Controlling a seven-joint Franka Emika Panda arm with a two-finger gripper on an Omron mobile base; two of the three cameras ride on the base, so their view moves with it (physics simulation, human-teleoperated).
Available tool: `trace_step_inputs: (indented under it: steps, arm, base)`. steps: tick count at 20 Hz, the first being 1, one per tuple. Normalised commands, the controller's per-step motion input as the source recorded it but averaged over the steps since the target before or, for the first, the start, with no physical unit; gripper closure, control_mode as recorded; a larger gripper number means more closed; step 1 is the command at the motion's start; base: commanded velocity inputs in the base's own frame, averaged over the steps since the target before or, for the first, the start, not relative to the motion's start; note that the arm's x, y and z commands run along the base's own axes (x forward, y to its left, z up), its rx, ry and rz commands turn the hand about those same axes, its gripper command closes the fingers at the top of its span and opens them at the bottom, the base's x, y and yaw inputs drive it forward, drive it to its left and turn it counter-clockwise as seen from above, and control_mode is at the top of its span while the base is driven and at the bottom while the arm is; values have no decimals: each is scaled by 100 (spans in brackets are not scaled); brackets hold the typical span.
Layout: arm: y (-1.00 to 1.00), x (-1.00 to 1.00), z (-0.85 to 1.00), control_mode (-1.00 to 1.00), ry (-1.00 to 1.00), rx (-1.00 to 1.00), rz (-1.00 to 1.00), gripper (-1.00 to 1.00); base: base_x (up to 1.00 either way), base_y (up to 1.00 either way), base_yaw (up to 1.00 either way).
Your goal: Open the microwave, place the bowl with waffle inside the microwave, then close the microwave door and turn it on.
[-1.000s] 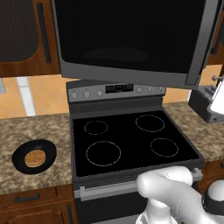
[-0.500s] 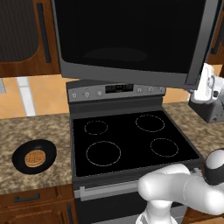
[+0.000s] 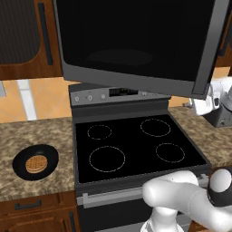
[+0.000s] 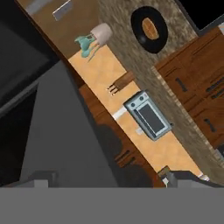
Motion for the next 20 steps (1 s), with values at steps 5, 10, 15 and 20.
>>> trace_step_inputs:
  steps: [5, 10, 15, 20]
  arm:
    - [100, -100, 0, -100, -18, -17, 17, -100]
    - [100, -100, 0, -100, -20, -19, 11, -100]
    - [100, -87, -4, -100, -15, -26, 4, -100]
    - [100, -18, -21, -100, -7, -18, -4, -100]
  base:
    - [0, 0, 0]
    - [0, 0, 0]
    - [0, 0, 0]
    - [0, 0, 0]
